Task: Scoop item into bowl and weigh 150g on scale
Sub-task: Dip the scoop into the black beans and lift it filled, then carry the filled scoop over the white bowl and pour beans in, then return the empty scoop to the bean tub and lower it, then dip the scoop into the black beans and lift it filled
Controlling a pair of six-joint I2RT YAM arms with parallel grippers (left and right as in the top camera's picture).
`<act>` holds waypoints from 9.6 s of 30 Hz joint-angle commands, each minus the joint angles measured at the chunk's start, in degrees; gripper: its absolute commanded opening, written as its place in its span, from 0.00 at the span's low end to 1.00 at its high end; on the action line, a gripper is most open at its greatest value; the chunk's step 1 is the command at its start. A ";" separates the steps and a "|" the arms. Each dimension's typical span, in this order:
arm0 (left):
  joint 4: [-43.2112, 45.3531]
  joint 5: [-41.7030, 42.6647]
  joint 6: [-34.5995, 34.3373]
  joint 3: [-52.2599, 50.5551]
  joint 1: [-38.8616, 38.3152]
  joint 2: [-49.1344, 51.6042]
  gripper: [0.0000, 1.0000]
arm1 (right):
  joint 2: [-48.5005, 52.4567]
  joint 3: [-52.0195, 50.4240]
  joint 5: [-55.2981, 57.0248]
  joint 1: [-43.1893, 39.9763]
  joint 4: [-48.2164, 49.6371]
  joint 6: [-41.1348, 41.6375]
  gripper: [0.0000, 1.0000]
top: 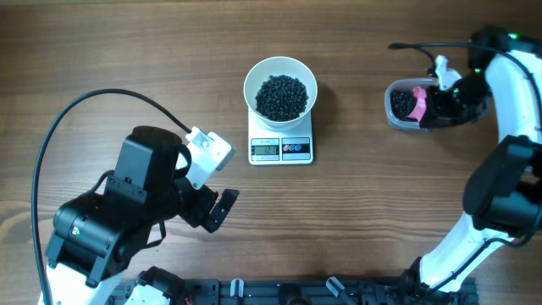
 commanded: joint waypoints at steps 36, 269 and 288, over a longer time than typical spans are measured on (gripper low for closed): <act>0.20 -0.13 0.68 0.59 0.31 -0.31 1.00 | 0.52 -6.49 -27.08 -16.59 -2.60 -8.61 0.05; 0.17 -0.13 0.68 0.59 0.31 -0.31 1.00 | -7.89 -10.03 14.16 8.81 9.55 -3.34 0.05; 0.17 -0.13 0.68 0.59 0.31 -0.31 1.00 | -4.94 -10.01 1.70 7.80 7.32 -3.15 0.04</act>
